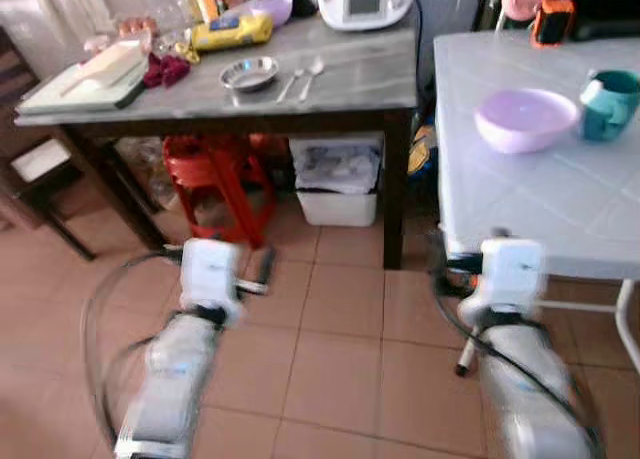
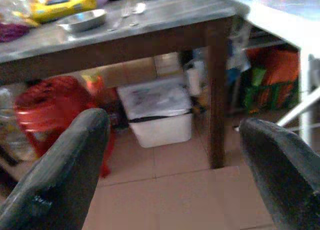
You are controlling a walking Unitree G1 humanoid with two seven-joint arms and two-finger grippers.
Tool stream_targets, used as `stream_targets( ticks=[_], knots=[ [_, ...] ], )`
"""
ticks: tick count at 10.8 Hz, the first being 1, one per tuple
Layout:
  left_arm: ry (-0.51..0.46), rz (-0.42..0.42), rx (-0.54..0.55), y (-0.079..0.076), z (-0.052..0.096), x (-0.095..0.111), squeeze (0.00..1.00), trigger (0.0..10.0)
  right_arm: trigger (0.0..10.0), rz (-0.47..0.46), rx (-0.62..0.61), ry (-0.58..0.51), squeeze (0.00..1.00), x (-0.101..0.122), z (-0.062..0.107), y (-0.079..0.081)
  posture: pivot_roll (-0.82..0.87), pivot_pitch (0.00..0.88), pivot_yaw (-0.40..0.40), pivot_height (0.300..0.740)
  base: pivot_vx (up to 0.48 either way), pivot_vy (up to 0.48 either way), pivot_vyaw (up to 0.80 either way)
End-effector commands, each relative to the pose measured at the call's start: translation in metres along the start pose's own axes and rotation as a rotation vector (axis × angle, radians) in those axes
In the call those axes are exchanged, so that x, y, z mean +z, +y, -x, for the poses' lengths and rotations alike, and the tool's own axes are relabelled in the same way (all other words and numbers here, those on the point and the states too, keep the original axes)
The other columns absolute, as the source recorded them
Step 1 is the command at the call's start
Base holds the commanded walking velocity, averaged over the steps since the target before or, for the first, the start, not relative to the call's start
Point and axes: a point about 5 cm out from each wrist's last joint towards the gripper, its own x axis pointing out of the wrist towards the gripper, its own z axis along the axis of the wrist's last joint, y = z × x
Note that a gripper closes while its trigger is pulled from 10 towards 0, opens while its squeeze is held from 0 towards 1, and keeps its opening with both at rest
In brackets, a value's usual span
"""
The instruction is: Setting the table
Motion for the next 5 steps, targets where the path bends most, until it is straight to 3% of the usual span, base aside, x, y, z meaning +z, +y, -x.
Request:
stream_targets(
  ticks=[1, 5],
  knots=[
    [0.005, -0.019, 0.024, 0.0109, 0.0022, 0.0009, 0.00, 10.0, 10.0, -0.024, 0.019, -0.015, 0.00, 0.0038, -0.0004, 0.0081, -0.12, 0.100, 0.135, 0.740, 0.000, -0.326, 0.00],
    [0.002, -0.022, 0.021, 0.0116, 0.0009, 0.0014, 0.00, 10.0, 10.0, -0.025, 0.015, -0.014, 0.00, 0.0036, -0.0009, 0.0086, -0.12, 0.096, 0.139, 0.740, 0.000, -0.327, 0.00]
  ],
)
